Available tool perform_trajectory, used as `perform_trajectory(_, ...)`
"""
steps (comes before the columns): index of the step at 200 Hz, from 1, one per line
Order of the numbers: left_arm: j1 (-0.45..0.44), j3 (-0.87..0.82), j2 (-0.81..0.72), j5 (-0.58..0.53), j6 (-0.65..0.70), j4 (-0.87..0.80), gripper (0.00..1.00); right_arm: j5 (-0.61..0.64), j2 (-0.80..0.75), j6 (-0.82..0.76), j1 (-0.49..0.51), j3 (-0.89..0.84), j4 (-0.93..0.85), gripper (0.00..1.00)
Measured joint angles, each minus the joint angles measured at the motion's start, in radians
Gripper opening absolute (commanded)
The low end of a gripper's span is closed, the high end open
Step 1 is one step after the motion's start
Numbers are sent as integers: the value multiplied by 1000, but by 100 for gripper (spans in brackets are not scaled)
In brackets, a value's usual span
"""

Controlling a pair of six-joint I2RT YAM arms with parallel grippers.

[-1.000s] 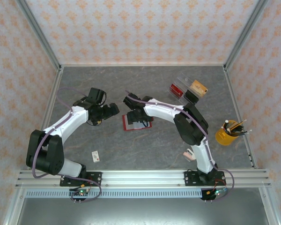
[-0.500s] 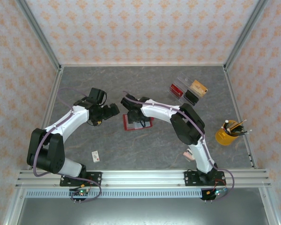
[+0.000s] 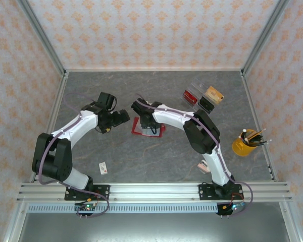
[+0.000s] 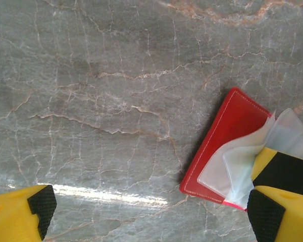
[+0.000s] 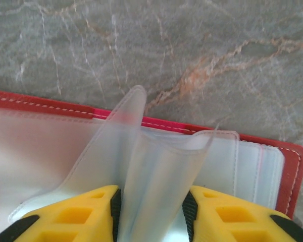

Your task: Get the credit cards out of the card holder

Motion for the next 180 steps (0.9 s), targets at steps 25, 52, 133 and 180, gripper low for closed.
perform_trajectory(25,0,31,7,-8,3,-11,100,-28,2,-10,-18,13,7,54)
perform_trajectory(52,0,77,0,-61,12,-28,100,-89,-33,-23,-27,-1,27,70)
perform_trajectory(133,11,85,-244,-422,72,-48,100,93,-520,-146,-77,-182,150,100)
perform_trajectory(180,11,-98,-386,-689,135,40,100,360,-689,-257,-214,-436,235,100)
